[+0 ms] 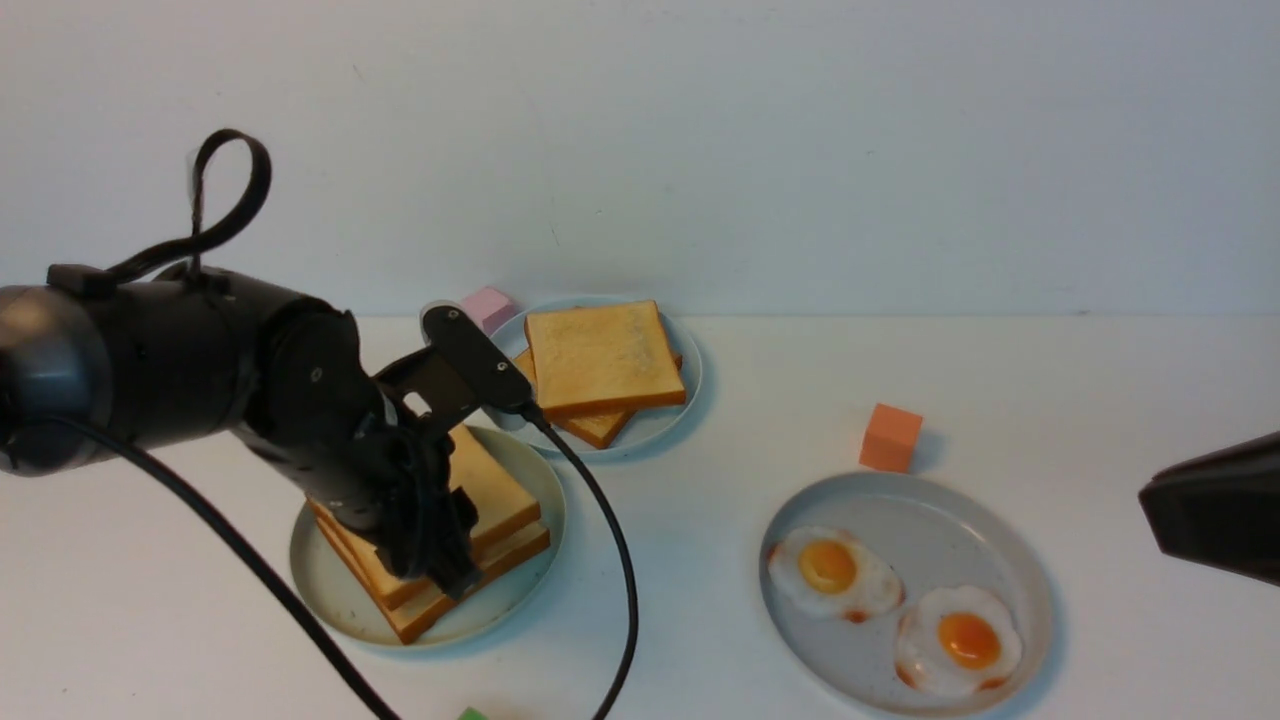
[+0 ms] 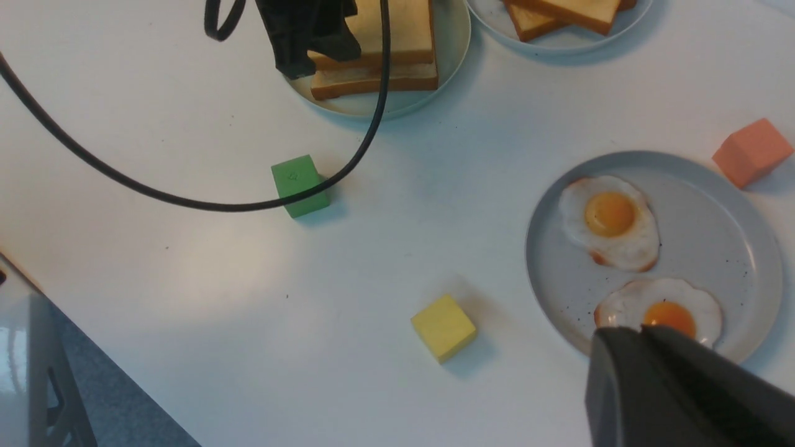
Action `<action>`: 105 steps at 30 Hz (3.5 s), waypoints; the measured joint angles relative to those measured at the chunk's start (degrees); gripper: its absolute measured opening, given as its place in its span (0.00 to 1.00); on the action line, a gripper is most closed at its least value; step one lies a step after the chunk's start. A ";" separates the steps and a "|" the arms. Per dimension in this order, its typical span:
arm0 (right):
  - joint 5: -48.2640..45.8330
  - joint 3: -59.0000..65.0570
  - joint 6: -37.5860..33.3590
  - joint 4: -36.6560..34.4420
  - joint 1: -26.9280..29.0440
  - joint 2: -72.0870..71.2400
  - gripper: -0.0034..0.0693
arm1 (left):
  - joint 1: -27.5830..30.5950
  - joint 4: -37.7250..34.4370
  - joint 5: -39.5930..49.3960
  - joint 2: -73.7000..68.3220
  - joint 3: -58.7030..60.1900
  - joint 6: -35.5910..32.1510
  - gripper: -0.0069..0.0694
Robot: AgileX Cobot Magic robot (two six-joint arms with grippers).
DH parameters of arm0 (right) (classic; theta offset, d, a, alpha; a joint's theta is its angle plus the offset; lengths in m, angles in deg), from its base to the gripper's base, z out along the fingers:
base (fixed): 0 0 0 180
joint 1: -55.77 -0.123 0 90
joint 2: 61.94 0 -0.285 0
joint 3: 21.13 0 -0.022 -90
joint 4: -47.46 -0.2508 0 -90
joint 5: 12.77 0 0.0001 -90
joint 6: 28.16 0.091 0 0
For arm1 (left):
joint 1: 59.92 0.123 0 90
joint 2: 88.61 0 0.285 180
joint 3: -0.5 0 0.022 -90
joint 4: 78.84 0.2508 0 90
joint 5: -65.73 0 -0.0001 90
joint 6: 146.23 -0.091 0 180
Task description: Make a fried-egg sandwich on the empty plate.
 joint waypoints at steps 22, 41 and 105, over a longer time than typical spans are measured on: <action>-0.19 0.00 -0.02 -0.22 0.00 0.00 0.13 | 0.00 -31.37 -8.52 71.54 31.34 0.00 0.07; -0.52 0.00 -0.02 -0.40 0.00 0.00 0.17 | 0.00 -33.55 -18.10 90.78 51.91 0.00 0.07; 38.27 65.58 -8.86 -1.30 44.65 -50.73 0.05 | 0.00 -33.78 -18.55 90.66 51.91 0.00 0.12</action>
